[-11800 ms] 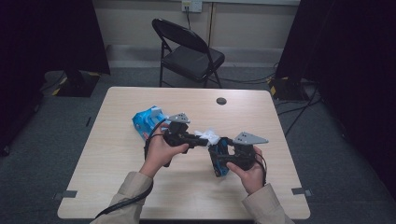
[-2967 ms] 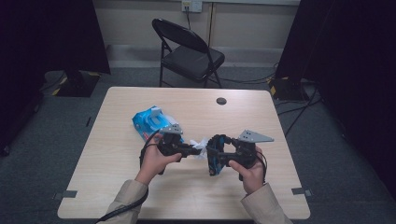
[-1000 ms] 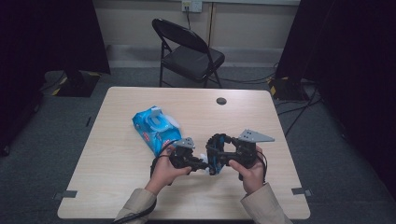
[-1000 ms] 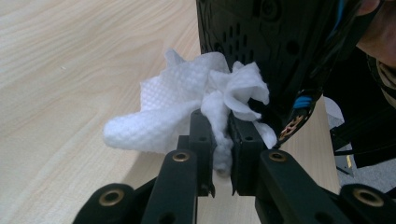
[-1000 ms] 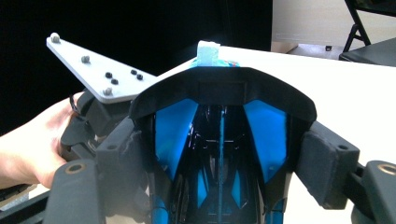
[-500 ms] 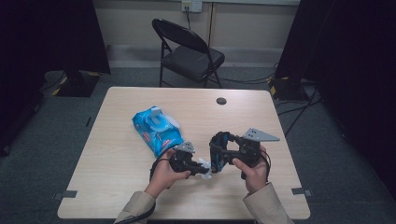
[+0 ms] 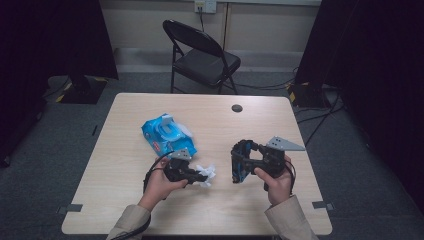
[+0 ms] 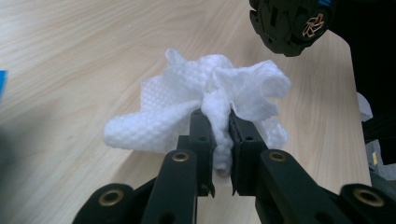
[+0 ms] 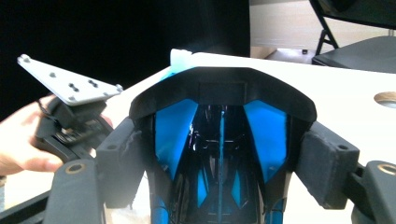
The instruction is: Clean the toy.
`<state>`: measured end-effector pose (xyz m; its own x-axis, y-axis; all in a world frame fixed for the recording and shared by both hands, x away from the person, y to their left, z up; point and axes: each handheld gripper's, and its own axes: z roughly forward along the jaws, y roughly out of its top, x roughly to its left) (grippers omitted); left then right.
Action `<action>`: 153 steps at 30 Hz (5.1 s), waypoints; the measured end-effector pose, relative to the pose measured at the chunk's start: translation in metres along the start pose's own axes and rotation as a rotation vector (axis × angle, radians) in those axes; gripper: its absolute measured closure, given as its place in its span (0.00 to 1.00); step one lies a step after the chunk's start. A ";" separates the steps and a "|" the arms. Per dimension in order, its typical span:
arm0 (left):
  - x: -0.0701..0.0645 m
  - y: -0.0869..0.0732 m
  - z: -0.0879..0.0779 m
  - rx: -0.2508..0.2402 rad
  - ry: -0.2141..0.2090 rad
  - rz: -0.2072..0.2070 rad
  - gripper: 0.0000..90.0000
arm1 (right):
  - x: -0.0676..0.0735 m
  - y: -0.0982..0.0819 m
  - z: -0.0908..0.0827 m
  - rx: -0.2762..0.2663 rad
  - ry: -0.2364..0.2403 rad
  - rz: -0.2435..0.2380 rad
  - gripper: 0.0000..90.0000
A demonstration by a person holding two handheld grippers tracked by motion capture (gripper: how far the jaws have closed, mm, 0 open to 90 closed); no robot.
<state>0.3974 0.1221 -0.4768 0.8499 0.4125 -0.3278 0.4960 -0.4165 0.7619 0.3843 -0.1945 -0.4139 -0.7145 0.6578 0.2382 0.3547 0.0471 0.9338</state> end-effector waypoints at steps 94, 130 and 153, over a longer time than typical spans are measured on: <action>0.025 -0.050 -0.058 0.034 0.141 -0.009 0.88 | -0.085 -0.023 0.011 0.185 -0.291 0.058 0.28; 0.027 -0.052 -0.056 0.034 0.147 -0.005 0.88 | -0.097 -0.033 0.050 0.288 -0.318 0.041 0.28; 0.027 -0.052 -0.056 0.038 0.141 -0.001 0.88 | -0.097 -0.037 0.063 0.351 -0.320 0.014 0.28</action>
<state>0.3844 0.2000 -0.4940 0.8172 0.5217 -0.2451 0.5057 -0.4450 0.7391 0.4786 -0.2130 -0.4887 -0.5061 0.8562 0.1040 0.5844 0.2517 0.7714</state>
